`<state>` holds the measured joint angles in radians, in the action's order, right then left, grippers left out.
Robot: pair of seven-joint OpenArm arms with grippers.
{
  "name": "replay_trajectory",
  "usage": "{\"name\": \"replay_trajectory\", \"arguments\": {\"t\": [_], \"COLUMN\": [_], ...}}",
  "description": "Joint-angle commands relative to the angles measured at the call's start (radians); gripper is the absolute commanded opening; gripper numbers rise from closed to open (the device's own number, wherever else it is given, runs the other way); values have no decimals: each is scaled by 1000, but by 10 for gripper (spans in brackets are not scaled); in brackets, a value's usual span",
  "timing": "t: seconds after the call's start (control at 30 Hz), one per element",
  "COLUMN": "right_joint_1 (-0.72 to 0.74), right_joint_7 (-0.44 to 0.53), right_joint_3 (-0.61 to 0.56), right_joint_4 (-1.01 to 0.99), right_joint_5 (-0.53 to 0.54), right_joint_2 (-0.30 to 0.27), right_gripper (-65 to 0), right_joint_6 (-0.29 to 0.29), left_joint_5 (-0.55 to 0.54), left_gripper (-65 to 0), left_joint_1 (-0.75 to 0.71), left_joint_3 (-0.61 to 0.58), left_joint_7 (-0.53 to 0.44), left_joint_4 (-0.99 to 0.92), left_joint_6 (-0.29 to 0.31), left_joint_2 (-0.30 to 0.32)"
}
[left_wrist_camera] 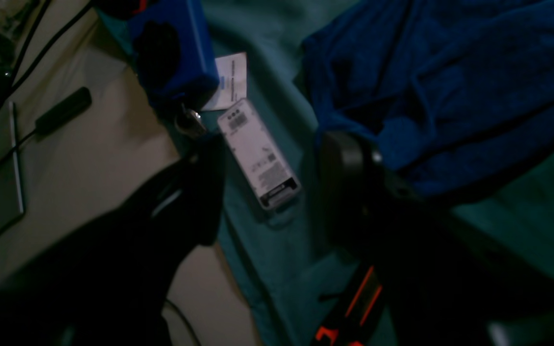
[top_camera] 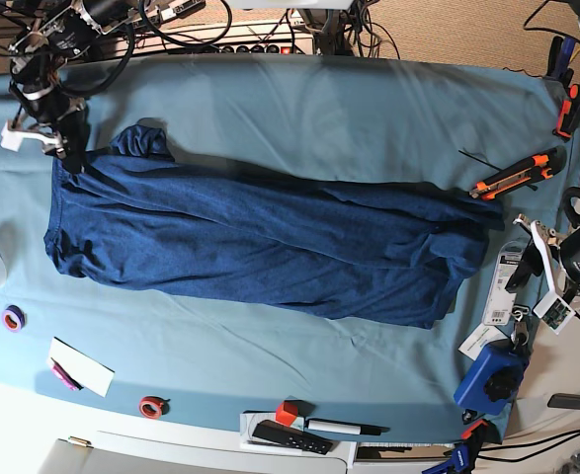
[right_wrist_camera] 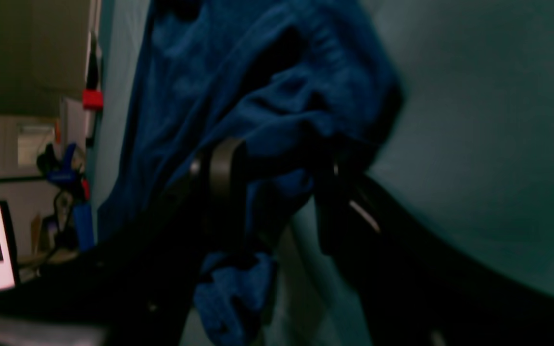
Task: Layout the t-shirt on the table in an organized manner, then fold the t-shirt properly
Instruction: 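Lower the right gripper onto the t-shirt end and grasp the fabric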
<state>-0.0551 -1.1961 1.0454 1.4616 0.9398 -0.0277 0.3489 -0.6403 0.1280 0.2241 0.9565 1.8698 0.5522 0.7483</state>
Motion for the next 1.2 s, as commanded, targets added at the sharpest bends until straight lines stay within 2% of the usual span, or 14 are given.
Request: {"name": "replay_trajectory", "arguments": {"t": [0.0, 0.13, 0.2, 0.33, 0.47, 0.57, 0.7, 0.8, 0.87, 1.0, 1.1, 1.17], "right_joint_1": [8, 6, -3, -31, -55, -121, -214, -253, -259, -261, -261, -261], "right_joint_7": [-49, -193, -200, -200, -200, -103, 18, 72, 92, 124, 138, 139], "right_joint_3": [-18, -23, -24, -24, -39, -115, -294, -432, -513, -683, -797, -861], "right_joint_4": [4, 45, 112, 319, 528, 615, 621, 621, 620, 599, 568, 538], "right_joint_5": [5, 57, 82, 72, -53, -254, -550, -711, -788, -929, -1022, -1052], "right_joint_2": [2, -7, -13, -38, -98, -177, -295, -373, -412, -484, -533, -566], "right_gripper": [-420, -420, -420, -420, -420, -420, -420, -420, -417, -362, -358, -358], "right_joint_6": [18, 152, 201, 235, 291, 327, 330, 309, 280, 219, 173, 167], "left_joint_5": [-6, -6, -6, -7, -6, -6, -6, -6, -6, -3, 2, 1], "left_gripper": [-334, -334, -334, -334, -334, -334, -334, -334, -334, -334, -334, -334], "left_joint_1": [19, 19, 19, 19, 19, 19, 19, 19, 19, 19, 19, 19], "left_joint_3": [10, 10, 10, 10, 10, 10, 10, 10, 10, 10, 10, 10], "left_joint_7": [-22, -21, -22, -22, -22, -22, -22, -22, -22, -21, -10, -10], "left_joint_4": [13, 13, 13, 13, 13, 13, 13, 13, 13, 13, 13, 13], "left_joint_6": [-1, -1, -1, -1, -2, -1, -2, -2, -6, -17, -17, -17], "left_joint_2": [23, 23, 23, 23, 23, 23, 23, 23, 22, 23, 23, 23]}}
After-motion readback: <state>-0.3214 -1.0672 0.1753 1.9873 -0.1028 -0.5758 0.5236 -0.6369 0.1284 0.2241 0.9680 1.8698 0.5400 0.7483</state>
